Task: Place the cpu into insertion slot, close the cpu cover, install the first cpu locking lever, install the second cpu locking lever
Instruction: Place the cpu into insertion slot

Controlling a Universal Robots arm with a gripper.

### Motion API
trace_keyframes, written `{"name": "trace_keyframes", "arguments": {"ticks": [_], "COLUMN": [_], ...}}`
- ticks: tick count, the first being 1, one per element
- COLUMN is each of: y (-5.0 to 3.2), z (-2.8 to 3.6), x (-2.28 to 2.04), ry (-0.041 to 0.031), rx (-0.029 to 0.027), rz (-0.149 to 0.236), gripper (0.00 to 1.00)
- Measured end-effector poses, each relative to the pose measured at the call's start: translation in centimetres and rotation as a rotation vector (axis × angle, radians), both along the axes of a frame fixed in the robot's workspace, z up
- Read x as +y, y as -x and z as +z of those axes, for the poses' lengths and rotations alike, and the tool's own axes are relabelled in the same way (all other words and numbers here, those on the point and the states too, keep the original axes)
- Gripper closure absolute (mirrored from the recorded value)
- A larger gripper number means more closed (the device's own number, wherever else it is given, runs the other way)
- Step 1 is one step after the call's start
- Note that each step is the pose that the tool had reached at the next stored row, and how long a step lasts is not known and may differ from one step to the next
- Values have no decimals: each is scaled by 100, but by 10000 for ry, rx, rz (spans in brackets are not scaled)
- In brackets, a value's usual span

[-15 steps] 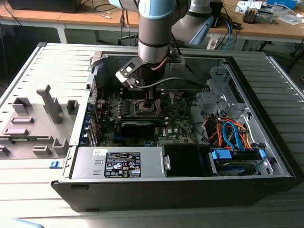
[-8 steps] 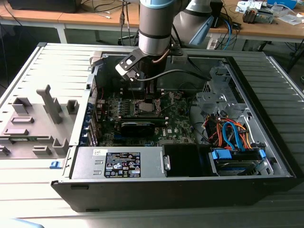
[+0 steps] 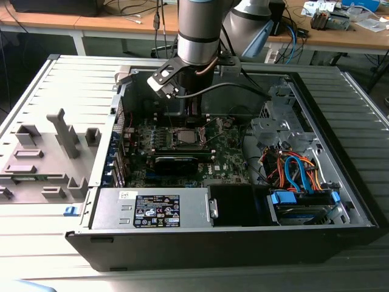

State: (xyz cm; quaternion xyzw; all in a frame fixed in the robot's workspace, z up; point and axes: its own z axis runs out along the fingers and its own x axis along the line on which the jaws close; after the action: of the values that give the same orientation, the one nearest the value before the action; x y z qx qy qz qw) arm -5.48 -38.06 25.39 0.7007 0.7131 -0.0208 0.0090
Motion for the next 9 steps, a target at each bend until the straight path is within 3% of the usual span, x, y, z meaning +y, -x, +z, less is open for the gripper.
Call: {"name": "trace_keyframes", "arguments": {"ticks": [9], "y": [0], "z": [2], "x": [0], "ry": [2], "rx": [1], "rz": [0], "gripper": [89]}}
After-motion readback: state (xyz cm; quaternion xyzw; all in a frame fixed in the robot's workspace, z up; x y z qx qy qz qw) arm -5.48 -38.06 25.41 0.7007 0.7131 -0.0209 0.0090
